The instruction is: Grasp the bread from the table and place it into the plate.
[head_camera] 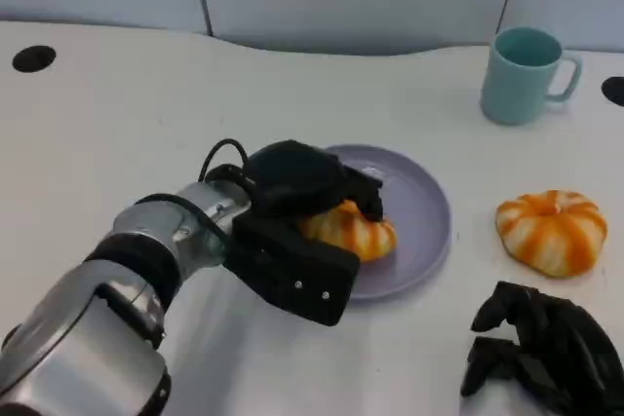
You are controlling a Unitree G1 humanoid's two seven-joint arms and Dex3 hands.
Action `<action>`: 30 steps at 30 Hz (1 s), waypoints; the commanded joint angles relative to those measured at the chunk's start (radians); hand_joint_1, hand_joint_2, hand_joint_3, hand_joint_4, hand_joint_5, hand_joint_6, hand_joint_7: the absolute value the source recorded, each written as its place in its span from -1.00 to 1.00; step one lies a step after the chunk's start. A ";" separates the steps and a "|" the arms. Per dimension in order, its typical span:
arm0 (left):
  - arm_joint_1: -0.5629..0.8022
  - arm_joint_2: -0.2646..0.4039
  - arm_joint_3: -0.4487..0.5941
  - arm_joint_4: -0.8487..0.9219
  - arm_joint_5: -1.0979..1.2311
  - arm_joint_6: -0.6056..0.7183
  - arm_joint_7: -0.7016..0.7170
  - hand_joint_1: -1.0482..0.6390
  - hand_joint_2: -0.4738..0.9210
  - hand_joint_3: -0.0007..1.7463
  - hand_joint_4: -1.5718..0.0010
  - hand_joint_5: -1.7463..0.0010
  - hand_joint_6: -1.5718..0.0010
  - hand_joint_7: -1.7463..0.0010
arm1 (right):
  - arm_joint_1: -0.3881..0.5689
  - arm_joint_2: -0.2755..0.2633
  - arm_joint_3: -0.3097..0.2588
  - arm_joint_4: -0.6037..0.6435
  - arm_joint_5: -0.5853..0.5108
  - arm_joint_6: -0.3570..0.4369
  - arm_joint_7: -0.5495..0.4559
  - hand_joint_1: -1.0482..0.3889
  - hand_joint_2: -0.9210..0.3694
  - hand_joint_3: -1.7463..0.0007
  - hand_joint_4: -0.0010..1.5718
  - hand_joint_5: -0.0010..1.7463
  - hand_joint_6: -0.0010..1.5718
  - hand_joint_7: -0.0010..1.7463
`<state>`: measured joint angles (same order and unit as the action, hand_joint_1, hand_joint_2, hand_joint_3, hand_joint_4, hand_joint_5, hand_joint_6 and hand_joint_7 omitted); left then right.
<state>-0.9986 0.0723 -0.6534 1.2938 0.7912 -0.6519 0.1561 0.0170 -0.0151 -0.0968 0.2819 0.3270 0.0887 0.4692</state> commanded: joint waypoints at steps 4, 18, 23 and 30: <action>-0.039 0.008 -0.043 -0.014 0.040 0.093 -0.032 -0.68 1.00 -0.53 0.99 0.79 0.87 0.99 | 0.010 -0.011 -0.006 -0.006 0.003 0.011 -0.010 -0.14 -1.00 0.50 0.58 0.20 0.46 0.13; -0.016 0.045 -0.025 -0.035 0.015 0.092 -0.004 -0.83 1.00 -0.33 1.00 1.00 1.00 1.00 | 0.005 -0.011 -0.007 0.005 0.003 0.001 -0.006 -0.14 -1.00 0.50 0.58 0.22 0.45 0.15; 0.020 0.071 0.054 -0.049 -0.078 0.035 -0.054 -0.78 1.00 -0.42 1.00 1.00 0.99 0.99 | -0.001 -0.012 -0.008 0.009 0.001 0.001 -0.007 -0.14 -1.00 0.51 0.58 0.22 0.46 0.15; 0.109 0.098 0.171 -0.076 -0.235 -0.058 -0.161 -0.77 1.00 -0.42 1.00 1.00 0.99 0.99 | -0.001 -0.011 -0.008 0.014 0.000 -0.002 -0.009 -0.14 -1.00 0.51 0.58 0.22 0.45 0.15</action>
<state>-0.9638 0.1339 -0.5798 1.2458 0.6904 -0.6273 0.0814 0.0131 -0.0137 -0.0964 0.2843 0.3261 0.0884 0.4661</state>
